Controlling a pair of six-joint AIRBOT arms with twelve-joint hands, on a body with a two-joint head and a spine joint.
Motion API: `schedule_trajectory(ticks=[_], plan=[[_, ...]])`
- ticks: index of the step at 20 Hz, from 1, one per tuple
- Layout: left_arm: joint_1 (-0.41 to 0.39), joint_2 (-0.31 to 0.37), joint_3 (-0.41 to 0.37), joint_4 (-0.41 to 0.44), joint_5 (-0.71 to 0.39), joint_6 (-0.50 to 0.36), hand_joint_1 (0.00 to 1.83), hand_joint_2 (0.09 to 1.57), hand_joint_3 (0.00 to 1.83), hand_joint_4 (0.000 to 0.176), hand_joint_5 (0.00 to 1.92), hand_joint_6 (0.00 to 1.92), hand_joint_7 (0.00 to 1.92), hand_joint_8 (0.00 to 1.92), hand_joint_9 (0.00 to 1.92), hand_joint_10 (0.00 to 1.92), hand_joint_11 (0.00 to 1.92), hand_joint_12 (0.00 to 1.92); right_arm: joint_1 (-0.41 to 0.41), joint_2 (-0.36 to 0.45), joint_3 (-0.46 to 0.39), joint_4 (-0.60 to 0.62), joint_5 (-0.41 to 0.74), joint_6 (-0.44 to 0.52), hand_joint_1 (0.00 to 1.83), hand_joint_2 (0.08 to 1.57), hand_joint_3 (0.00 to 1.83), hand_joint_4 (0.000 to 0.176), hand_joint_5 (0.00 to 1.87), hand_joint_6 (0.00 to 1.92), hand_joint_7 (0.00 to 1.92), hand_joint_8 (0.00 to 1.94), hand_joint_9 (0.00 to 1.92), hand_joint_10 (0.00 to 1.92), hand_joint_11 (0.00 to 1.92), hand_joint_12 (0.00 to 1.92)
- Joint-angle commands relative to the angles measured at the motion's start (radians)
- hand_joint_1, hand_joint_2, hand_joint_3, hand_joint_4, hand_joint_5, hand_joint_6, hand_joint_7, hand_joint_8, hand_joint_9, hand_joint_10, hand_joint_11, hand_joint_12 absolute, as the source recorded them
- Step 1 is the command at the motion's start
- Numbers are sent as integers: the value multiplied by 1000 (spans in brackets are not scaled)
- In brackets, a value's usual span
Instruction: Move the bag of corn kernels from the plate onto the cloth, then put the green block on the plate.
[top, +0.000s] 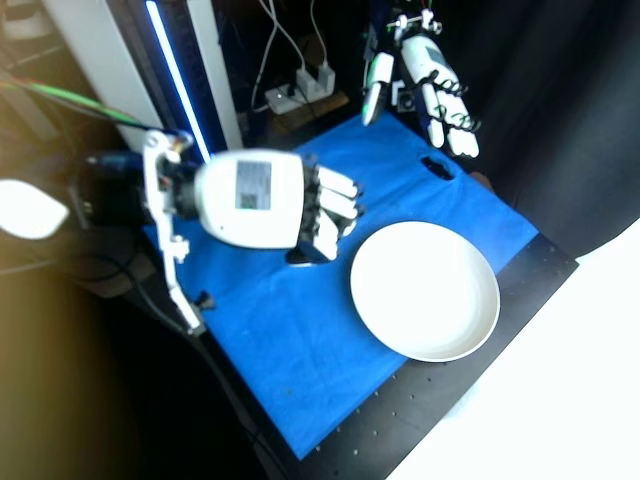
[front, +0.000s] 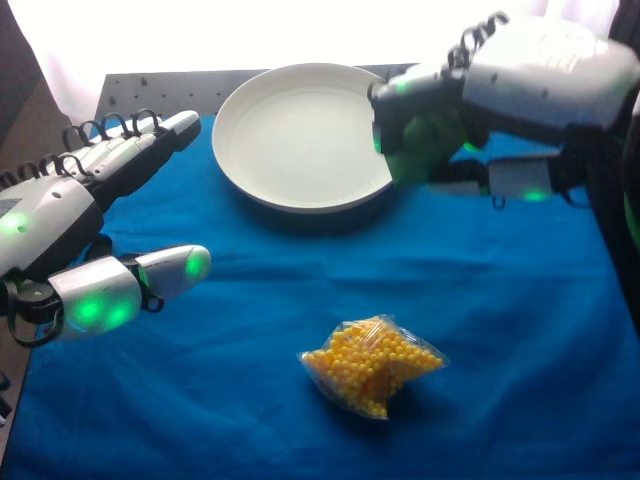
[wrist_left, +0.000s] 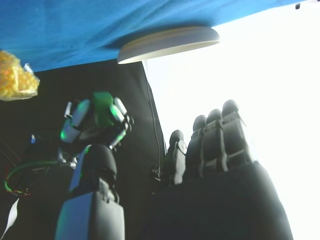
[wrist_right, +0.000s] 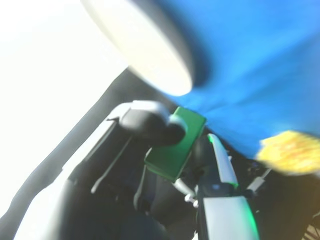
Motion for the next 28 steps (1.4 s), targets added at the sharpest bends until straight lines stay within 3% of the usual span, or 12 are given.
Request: schedule_trajectory(ticks=[1, 9, 12, 13, 16, 18, 20, 23, 24, 25, 26, 28], plan=[[-6, -7, 7, 16, -125, -8, 319, 1202, 10, 156, 0, 0, 0, 0, 0, 0, 0, 0, 36, -26, 30, 25, 83, 29, 1333, 1224, 0, 0, 639, 1307, 753, 1332, 894, 1459, 863, 1632], [-6, -26, 22, 16, -119, -24, 269, 1217, 0, 176, 0, 0, 0, 0, 0, 0, 0, 0, 132, -258, 250, -48, -147, 53, 1235, 1205, 0, 0, 698, 1228, 937, 1266, 1065, 1003, 913, 1515], [-6, -40, 41, 17, -107, -49, 308, 1221, 3, 133, 4, 1, 0, 0, 0, 0, 0, 0, 138, -335, 322, -83, -255, 53, 1223, 1230, 3, 0, 665, 1245, 885, 1382, 996, 1193, 856, 1603], [-6, -44, 43, 17, -104, -50, 316, 1231, 6, 164, 10, 4, 0, 0, 0, 0, 0, 0, 138, -357, 342, -85, -283, 53, 1342, 1214, 3, 0, 660, 1226, 779, 1313, 864, 1474, 678, 1581], [-6, -46, 44, 18, -105, -55, 342, 1237, 5, 169, 25, 7, 0, 0, 0, 0, 0, 0, 138, -411, 386, -94, -358, 53, 1314, 1256, 1, 0, 643, 1325, 680, 1410, 748, 1600, 554, 1666], [-6, -48, 44, 18, -106, -60, 338, 1249, 8, 170, 24, 5, 0, 0, 0, 0, 0, 0, 138, -418, 395, -105, -399, 53, 1196, 1292, 6, 0, 524, 1508, 765, 1432, 632, 1167, 386, 1626], [-5, -49, 43, 18, -110, -62, 345, 1266, 8, 176, 38, 7, 0, 0, 0, 0, 4, 2, 138, -418, 395, -105, -407, 53, 1013, 1267, 0, 0, 204, 135, 604, 230, 663, 631, 419, 1489], [-5, -50, 43, 17, -111, -62, 369, 1272, 6, 171, 33, 3, 0, 0, 0, 0, 0, 0, 138, -418, 392, -105, -408, 53, 642, 1272, 2, 9, 13, 1, 60, 3, 38, 240, 6, 1235], [-5, -50, 43, 17, -111, -62, 349, 1278, 7, 169, 32, 2, 0, 0, 0, 0, 17, 9, 138, -418, 392, -105, -408, 53, 590, 1245, 0, 54, 2, 0, 11, 0, 7, 47, 0, 980], [-5, -52, 43, 16, -111, -62, 349, 1278, 7, 169, 32, 2, 0, 0, 0, 0, 17, 9, 138, -418, 389, -105, -408, 53, 590, 1245, 0, 54, 2, 0, 11, 0, 7, 47, 0, 980], [-5, -53, 45, 15, -113, -63, 400, 1294, 7, 174, 38, 3, 0, 0, 0, 0, 15, 11, 138, -418, 386, -105, -408, 53, 596, 1165, 0, 101, 0, 0, 0, 0, 0, 1, 0, 484], [-5, -54, 48, 8, -116, -67, 379, 1294, 5, 176, 29, 1, 0, 0, 0, 0, 18, 15, 138, -418, 376, -125, -408, 53, 633, 1124, 0, 112, 0, 0, 0, 0, 0, 0, 0, 333]])
